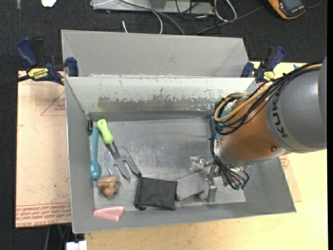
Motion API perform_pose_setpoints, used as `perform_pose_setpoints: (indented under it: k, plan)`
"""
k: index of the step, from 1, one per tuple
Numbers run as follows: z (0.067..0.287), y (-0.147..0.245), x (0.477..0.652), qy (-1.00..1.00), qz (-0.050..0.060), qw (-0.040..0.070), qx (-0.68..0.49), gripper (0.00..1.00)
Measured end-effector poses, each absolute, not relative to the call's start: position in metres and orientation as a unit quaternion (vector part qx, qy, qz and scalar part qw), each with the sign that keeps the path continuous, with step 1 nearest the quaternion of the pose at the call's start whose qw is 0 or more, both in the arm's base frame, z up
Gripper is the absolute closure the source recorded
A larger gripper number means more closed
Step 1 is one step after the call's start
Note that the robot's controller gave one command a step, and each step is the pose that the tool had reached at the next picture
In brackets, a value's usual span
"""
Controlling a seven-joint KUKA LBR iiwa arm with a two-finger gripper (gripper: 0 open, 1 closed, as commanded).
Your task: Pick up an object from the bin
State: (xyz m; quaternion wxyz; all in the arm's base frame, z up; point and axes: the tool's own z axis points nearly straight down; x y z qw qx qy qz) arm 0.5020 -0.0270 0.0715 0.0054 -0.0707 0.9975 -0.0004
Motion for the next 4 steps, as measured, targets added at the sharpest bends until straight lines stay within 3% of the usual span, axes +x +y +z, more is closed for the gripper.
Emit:
perform_pose_setpoints:
  k: [1, 2, 3, 4]
  plan:
    - [0.071, -0.027, 0.502, 0.997, -0.001, 0.006, -0.071, 1.00]
    - [0.188, -0.030, 0.514, 0.999, 0.000, 0.007, -0.049, 1.00]
    - [0.188, -0.030, 0.514, 0.999, 0.000, 0.007, -0.049, 1.00]
    - [0.113, -0.019, 0.495, 0.998, 0.000, 0.009, -0.063, 1.00]
